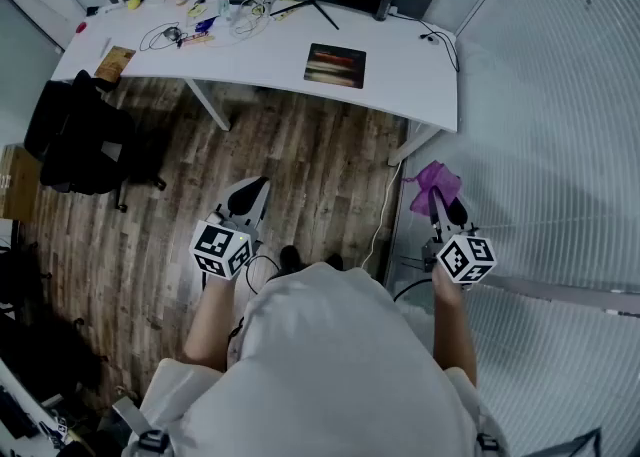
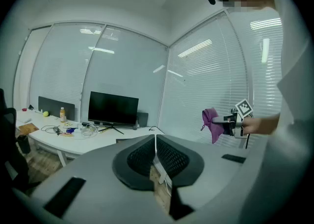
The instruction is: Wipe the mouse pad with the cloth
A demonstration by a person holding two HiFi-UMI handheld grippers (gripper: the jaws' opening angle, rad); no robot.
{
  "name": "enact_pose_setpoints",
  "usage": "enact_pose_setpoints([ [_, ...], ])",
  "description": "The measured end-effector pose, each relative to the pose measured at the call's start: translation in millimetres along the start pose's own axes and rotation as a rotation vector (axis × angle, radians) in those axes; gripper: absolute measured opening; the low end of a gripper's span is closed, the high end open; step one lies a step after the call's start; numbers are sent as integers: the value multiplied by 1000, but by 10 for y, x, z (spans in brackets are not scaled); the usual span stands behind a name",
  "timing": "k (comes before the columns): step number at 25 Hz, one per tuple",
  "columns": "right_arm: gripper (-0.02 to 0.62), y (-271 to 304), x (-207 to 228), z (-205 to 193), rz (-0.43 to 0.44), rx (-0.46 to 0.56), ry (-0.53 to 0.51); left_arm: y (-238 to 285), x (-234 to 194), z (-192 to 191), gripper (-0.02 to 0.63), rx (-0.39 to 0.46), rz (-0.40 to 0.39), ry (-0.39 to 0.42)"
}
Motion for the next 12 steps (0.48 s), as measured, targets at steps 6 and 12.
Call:
enact_pose_setpoints([
  [6,129,25,-42,66,-6,6,-1,6,-78,39,23,5,-2,-5],
  [12,129,71,-88,106,1,20,8,46,-146,46,23,3,-13,-8],
])
Point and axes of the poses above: the fingertips, and each gripper's own axes: y forward along the fingers, x to its right, z out of its top, the point moved 8 cm from there along -y, backward along the fingers, and after that the axes turned 9 degrees about -x, right-handed, at the moved point
